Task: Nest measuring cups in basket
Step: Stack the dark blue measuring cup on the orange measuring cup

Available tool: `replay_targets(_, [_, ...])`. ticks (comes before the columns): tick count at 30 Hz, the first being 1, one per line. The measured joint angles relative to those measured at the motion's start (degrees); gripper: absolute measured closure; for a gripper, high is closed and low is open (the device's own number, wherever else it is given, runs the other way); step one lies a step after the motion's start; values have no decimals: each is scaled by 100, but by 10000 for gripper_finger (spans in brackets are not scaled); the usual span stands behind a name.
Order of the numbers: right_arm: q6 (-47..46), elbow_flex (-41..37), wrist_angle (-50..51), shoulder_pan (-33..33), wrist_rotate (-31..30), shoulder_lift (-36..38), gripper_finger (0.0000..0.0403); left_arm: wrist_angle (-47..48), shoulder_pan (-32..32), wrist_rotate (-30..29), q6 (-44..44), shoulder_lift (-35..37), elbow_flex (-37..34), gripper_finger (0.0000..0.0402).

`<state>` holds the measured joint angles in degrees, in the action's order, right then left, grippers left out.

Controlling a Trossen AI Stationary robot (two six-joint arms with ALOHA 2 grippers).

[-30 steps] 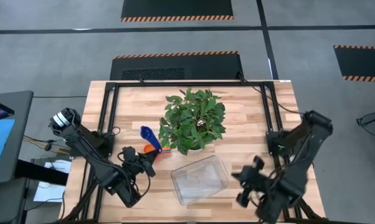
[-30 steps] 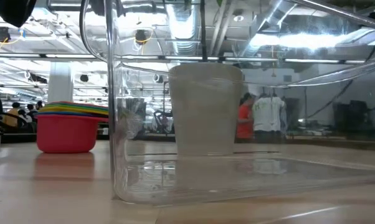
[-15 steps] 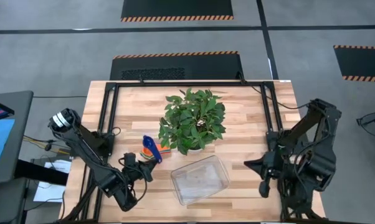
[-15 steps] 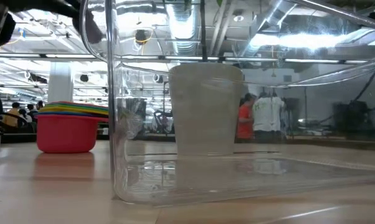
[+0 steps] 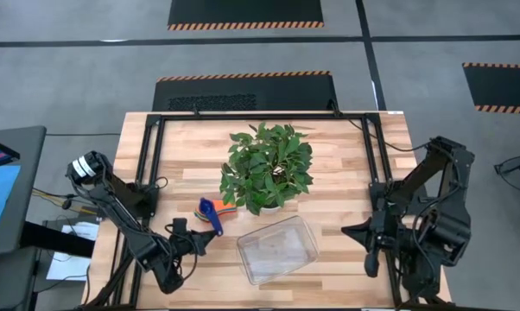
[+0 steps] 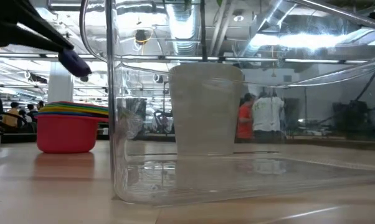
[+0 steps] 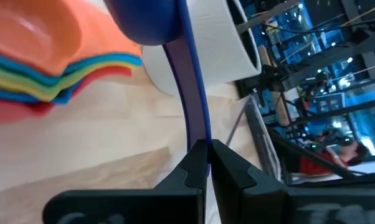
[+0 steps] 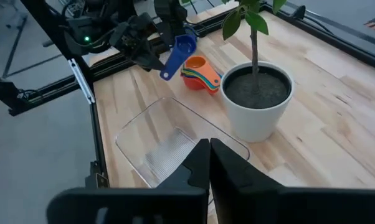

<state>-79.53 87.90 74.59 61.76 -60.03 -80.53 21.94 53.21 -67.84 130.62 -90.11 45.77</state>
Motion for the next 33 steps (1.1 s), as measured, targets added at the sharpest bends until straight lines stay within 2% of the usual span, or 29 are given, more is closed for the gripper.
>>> replay_targets(3, [2,0,-3,-2,-10,0,378,-186,-81,69,5,0,-96,401])
replay_targets(7, [26,0,-3,-2,-11,0,385,-245,-253,488,34,0,-210,401])
replay_targets(13, [28,0,-3,0,-10,0,382,-212,-295,416,27,0,-220,401])
replay_targets(17, [28,0,-3,-2,-11,0,376,-146,-295,767,9,0,-220,401])
replay_targets(33, [1,0,-55,4,2,-2,379,16,-375,908,13,0,-220,401])
